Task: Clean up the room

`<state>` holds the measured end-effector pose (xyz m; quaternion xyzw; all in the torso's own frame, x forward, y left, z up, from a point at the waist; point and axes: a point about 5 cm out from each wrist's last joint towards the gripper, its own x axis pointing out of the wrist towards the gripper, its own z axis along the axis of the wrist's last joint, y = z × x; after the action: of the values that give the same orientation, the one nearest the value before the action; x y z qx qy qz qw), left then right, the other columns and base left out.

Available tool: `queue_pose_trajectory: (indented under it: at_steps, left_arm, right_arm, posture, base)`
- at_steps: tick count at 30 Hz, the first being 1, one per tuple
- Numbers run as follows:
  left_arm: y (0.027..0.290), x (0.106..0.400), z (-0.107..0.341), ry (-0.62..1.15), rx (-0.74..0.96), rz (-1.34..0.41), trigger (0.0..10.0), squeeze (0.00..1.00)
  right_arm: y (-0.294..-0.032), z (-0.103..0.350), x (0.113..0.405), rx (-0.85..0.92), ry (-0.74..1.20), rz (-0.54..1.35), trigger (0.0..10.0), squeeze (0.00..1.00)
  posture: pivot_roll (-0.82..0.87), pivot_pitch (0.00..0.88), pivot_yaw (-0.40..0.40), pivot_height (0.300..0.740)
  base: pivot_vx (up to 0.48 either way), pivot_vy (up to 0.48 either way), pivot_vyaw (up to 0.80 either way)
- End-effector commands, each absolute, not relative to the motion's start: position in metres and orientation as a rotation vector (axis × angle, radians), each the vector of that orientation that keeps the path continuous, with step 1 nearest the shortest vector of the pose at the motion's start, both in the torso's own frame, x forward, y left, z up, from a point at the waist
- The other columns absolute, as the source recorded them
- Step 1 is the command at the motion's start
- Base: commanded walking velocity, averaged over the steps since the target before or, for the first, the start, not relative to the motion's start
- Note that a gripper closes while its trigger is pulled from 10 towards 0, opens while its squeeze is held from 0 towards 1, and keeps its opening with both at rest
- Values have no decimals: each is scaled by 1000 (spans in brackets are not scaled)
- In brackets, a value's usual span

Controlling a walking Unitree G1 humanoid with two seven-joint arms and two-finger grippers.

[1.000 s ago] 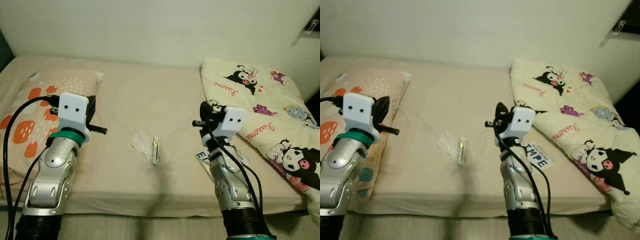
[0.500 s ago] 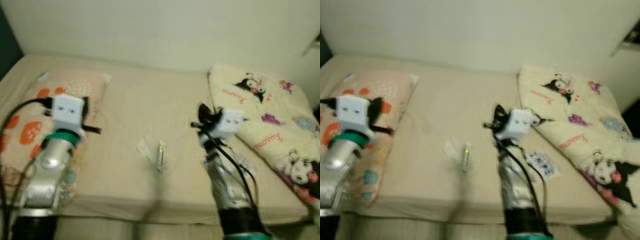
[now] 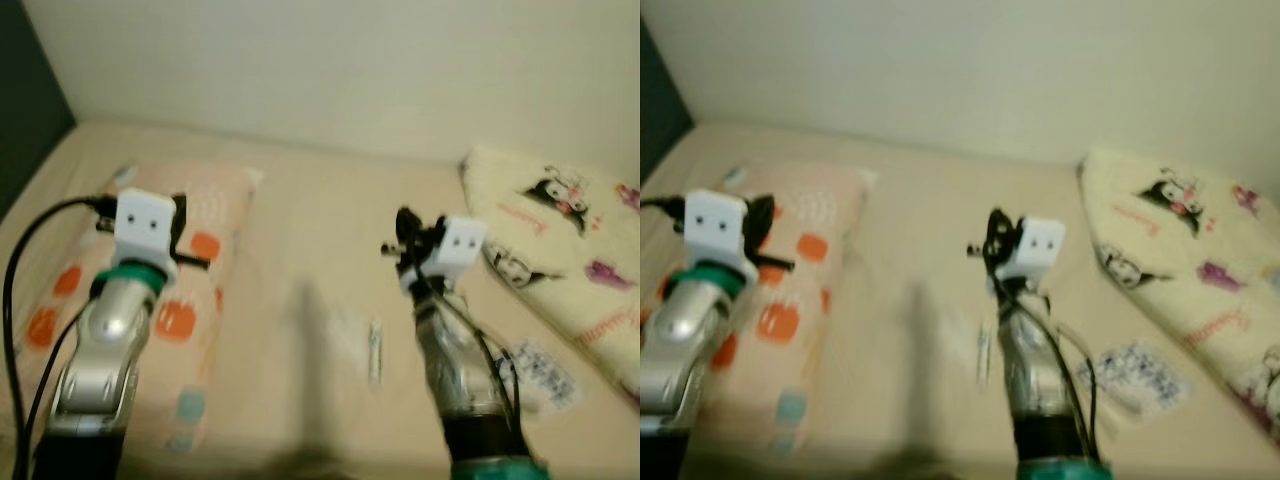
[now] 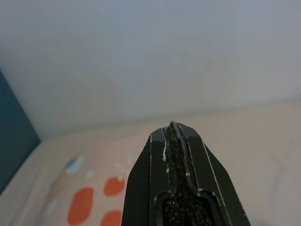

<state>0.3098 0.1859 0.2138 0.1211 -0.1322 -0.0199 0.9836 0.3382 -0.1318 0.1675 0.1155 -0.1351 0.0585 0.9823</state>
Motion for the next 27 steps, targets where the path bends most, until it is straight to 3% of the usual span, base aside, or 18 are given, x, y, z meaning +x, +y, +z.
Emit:
queue_pose_trajectory:
  at_steps: [1,20,27]
  left_arm:
    - [189,307,203,-224,251,-39,10000,0]
    - [195,310,200,-200,269,-31,10000,0]
    - [194,310,200,-199,269,-41,10000,0]
  right_arm:
    - [-130,164,337,233,-263,116,10000,0]
    - [-128,163,338,233,-266,118,10000,0]
    - [-129,163,338,230,-266,117,10000,0]
  posture:
    - [140,71,-42,725]
    - [144,61,-34,725]
    - [143,58,-34,725]
  base:
    - [0,0,0]
    - [0,0,0]
    - [0,-302,0]
